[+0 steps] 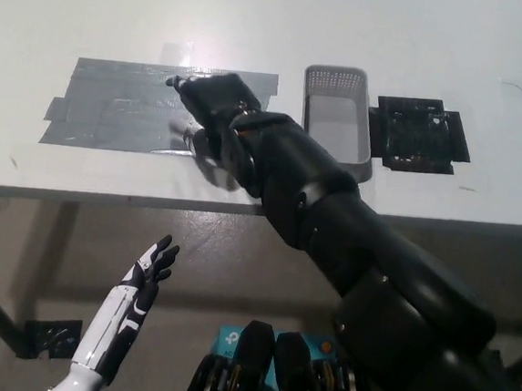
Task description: The robot picks the blue plier placed on top of the container and places it on the grey area of the table
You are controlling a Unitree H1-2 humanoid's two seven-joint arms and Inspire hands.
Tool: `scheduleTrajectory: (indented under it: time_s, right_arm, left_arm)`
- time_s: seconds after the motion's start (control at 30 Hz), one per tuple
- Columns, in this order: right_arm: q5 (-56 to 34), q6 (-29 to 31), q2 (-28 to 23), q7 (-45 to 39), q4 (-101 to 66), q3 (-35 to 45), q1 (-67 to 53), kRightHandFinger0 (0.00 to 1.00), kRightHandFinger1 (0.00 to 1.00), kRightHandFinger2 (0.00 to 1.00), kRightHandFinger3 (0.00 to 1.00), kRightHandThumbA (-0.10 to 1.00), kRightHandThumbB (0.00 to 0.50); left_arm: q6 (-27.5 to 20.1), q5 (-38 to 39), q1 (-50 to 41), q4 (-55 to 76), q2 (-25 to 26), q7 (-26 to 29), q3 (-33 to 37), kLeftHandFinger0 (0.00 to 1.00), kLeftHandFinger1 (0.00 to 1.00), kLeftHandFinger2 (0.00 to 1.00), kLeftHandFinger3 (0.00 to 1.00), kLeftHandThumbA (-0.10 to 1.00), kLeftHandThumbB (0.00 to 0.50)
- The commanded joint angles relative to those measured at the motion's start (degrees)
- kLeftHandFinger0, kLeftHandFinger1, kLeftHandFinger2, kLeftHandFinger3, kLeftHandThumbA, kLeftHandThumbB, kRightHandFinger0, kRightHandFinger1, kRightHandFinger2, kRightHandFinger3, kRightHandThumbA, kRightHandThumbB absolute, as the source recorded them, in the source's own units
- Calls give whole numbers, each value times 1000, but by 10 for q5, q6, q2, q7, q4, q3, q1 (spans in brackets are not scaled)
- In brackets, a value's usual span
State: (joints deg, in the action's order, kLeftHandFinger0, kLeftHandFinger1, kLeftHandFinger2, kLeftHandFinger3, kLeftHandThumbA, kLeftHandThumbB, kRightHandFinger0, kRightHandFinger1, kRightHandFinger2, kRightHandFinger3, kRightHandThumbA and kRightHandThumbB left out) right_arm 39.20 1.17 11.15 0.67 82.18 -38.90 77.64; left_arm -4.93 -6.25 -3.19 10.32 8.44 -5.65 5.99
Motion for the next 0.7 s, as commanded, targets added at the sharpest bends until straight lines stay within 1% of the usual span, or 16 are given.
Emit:
scheduleTrajectory:
  time_s: [0.0,0.07,0.1,0.2,0.27,0.3,0.4,0.47,0.5,0.57,0.6,0.63,0.67]
  right_arm:
    - [9,-5,-23,43,-6,-3,22,1000,1000,1000,1000,807,448]
    - [11,1,-33,66,-9,-3,25,1000,1000,1000,1000,883,442]
    - [12,4,-37,74,-11,-4,28,1000,1000,1000,1000,922,427]
    - [18,21,-50,120,-17,-7,39,1000,1000,1000,1000,1000,424]
    - [12,44,-63,168,-27,2,55,1000,1000,1000,1000,1000,430]
    - [11,49,-67,179,-30,4,62,1000,1000,1000,1000,1000,434]
    - [-1,78,-84,215,-48,23,98,1000,1000,1000,1000,1000,417]
    - [-7,94,-94,221,-60,34,116,1000,1000,1000,1000,1000,410]
    - [-20,117,-108,230,-81,54,134,1000,1000,1000,1000,1000,389]
    - [-29,135,-122,236,-103,75,150,1000,1000,1000,1000,1000,384]
    - [-44,154,-142,228,-143,101,156,1000,1000,1000,1000,1000,369]
    - [-52,159,-153,218,-172,117,157,1000,1000,1000,1000,1000,369]
    - [-65,160,-167,199,-219,140,149,1000,1000,1000,1000,1000,357]
  left_arm:
    - [-1,5,10,24,1,-8,1,1000,1000,1000,1000,1000,0]
    - [-7,2,12,20,2,-7,2,1000,1000,1000,1000,1000,0]
    - [-7,1,14,19,1,-6,2,1000,1000,1000,1000,1000,0]
    - [-5,3,13,19,1,-6,0,1000,1000,1000,1000,1000,5]
    - [-6,5,15,18,1,-6,0,1000,1000,1000,1000,1000,0]
    - [-5,3,15,19,1,-6,0,1000,1000,1000,1000,1000,0]
    - [-5,-1,15,19,2,-5,0,1000,1000,1000,1000,1000,0]
    - [-7,-5,17,17,2,-3,0,1000,1000,1000,1000,1000,0]
    - [-6,-6,19,16,3,-3,0,1000,1000,1000,1000,1000,5]
    - [-6,-5,22,13,1,-2,-1,1000,1000,1000,1000,1000,8]
    - [-8,-3,24,10,1,-1,-2,1000,1000,1000,1000,1000,0]
    - [-12,-1,28,6,-1,1,-4,1000,1000,1000,1000,1000,0]
    - [-12,2,30,3,-3,2,-6,1000,1000,1000,1000,1000,0]
